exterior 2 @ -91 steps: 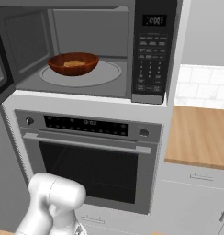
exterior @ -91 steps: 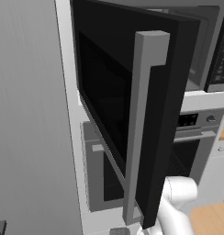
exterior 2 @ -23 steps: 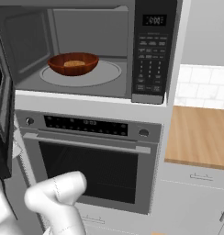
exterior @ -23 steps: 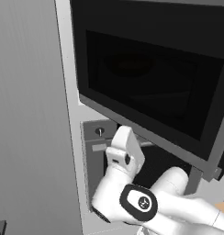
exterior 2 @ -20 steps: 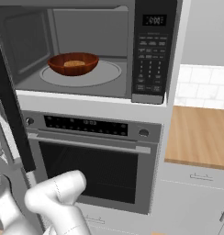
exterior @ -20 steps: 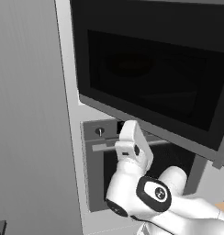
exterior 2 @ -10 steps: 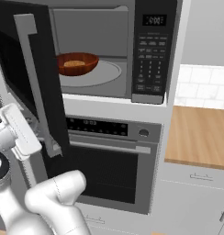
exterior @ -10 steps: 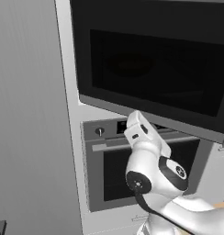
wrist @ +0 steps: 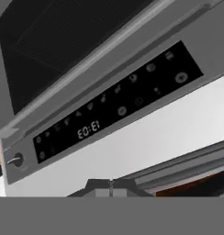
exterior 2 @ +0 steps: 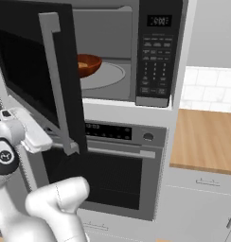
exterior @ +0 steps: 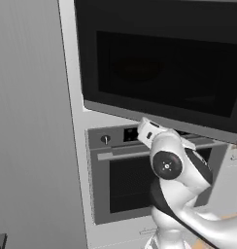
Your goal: Open the microwave, place the bowl with waffle inside the microwave, then close the microwave door and turn it on.
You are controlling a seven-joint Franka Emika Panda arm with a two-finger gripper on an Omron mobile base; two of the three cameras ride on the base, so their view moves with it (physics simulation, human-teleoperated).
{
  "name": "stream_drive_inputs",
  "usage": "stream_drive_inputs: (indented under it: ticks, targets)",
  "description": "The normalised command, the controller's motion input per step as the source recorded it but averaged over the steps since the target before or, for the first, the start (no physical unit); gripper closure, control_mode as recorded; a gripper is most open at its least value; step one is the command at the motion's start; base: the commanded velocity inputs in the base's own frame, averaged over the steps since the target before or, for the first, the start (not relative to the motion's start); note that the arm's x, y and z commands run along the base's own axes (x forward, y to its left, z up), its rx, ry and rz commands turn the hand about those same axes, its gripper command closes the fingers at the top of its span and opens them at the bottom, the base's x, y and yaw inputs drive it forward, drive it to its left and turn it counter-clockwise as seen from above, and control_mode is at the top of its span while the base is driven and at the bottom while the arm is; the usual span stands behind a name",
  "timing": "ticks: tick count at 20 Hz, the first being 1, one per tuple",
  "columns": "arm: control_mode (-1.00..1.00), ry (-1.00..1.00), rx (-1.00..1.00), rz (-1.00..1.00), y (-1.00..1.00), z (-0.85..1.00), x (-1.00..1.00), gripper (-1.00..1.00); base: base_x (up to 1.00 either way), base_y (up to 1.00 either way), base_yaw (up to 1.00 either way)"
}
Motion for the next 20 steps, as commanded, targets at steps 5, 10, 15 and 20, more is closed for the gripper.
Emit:
stream_drive_inputs:
  ticks: [5, 10, 15, 20]
  targets:
    - [-1.0, 0.38, -0.26, 0.02, -0.64, 0.94, -0.28, 1.0, 0.0, 0.0, 0.0]
    - [-1.0, 0.18, -0.11, 0.1, -0.6, 0.64, -0.05, 1.0, 0.0, 0.0, 0.0]
    - [-1.0, 0.07, -0.19, 0.13, -0.6, 0.92, -0.14, 1.0, 0.0, 0.0, 0.0]
    - [-1.0, 0.0, -0.38, 0.27, -0.37, 1.0, -0.48, 1.0, 0.0, 0.0, 0.0]
